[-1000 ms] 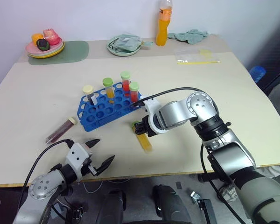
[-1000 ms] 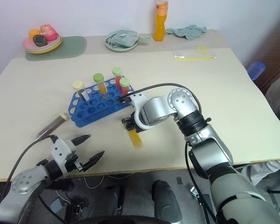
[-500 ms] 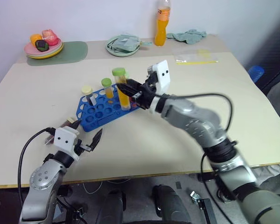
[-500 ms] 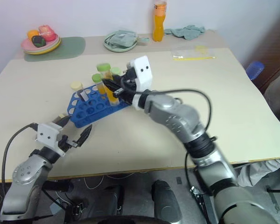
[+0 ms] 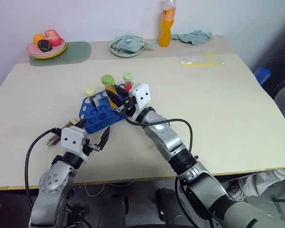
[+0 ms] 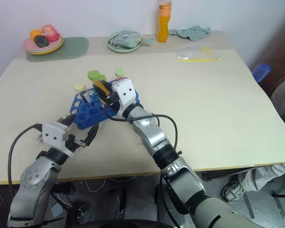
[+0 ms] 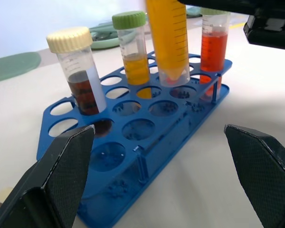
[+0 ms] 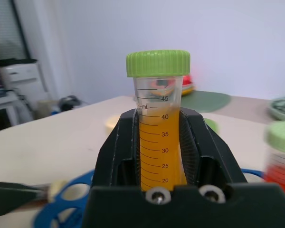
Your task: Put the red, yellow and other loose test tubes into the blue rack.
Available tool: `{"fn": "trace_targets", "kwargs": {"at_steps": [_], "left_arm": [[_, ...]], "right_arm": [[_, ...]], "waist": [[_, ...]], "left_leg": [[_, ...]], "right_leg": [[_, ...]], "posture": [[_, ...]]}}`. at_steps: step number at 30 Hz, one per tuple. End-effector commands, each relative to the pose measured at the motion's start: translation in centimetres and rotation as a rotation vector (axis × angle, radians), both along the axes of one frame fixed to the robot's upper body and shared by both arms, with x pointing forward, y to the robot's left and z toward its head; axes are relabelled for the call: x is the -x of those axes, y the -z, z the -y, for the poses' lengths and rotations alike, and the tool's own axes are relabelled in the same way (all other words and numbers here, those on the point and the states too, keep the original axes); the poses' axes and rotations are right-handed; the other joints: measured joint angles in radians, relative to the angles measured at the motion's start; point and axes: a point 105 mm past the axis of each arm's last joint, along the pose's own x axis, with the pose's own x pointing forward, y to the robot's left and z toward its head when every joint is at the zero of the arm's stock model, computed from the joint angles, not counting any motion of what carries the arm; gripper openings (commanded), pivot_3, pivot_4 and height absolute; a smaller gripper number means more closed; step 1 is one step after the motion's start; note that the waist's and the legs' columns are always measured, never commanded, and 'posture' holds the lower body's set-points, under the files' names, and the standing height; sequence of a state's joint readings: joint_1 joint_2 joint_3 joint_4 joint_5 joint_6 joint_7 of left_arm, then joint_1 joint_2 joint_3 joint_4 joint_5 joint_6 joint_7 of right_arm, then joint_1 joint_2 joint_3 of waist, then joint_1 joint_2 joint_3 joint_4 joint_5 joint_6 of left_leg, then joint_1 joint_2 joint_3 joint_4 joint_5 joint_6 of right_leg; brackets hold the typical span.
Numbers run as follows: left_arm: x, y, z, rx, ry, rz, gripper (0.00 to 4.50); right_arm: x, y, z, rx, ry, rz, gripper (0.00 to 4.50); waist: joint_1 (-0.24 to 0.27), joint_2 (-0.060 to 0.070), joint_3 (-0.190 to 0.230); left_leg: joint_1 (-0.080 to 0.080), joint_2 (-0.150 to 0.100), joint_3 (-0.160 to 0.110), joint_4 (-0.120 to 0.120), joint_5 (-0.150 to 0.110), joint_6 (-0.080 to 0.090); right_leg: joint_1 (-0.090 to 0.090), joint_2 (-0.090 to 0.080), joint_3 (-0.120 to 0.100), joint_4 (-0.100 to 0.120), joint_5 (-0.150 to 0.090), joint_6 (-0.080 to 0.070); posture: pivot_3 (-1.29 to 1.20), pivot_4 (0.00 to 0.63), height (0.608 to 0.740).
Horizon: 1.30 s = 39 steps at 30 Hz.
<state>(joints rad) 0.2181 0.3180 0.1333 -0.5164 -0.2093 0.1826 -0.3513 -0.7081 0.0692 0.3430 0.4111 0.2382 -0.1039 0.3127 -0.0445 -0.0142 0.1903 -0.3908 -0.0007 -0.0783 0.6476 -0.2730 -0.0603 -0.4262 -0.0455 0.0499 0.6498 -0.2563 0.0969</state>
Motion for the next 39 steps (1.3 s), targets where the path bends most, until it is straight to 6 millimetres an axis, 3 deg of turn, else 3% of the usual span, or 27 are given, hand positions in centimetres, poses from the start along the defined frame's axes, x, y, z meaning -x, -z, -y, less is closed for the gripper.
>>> {"fn": "trace_targets", "kwargs": {"at_steps": [1, 8, 35, 39], "left_arm": [[0.2, -1.4, 0.3, -0.001, 0.012, 0.043, 4.5], [-0.1, -1.9, 0.8, -0.004, 0.03, 0.046, 4.5], [-0.1, -1.2, 0.2, -0.007, 0.028, 0.032, 4.5], [-0.1, -1.1, -0.1, -0.004, 0.006, 0.019, 4.5]], "right_arm": [[0.1, -1.2, -0.3, -0.033, -0.009, 0.042, 0.75], [-0.6, 0.6, 0.0, 0.013, 0.018, 0.01, 0.75], [-0.3, 2.1, 0.0, 0.028, 0.02, 0.002, 0.75], [-0.1, 1.2, -0.1, -0.002, 0.004, 0.026, 2.46]], "waist": [[0.0, 0.0, 0.0], [0.0, 0.0, 0.0], [0.0, 0.0, 0.0], [0.0, 0.0, 0.0]], "left_leg": [[0.0, 0.0, 0.0, 0.0, 0.0, 0.0], [0.0, 0.0, 0.0, 0.0, 0.0, 0.0], [0.001, 0.0, 0.0, 0.0, 0.0, 0.0], [0.001, 0.0, 0.0, 0.0, 0.0, 0.0]], "right_leg": [[0.0, 0.0, 0.0, 0.0, 0.0, 0.0], [0.0, 0.0, 0.0, 0.0, 0.0, 0.0], [0.0, 0.0, 0.0, 0.001, 0.0, 0.0], [0.0, 0.0, 0.0, 0.001, 0.0, 0.0]], "posture": [[0.0, 0.15, 0.74], [0.0, 0.15, 0.74], [0.0, 0.15, 0.74], [0.0, 0.15, 0.74]]}}
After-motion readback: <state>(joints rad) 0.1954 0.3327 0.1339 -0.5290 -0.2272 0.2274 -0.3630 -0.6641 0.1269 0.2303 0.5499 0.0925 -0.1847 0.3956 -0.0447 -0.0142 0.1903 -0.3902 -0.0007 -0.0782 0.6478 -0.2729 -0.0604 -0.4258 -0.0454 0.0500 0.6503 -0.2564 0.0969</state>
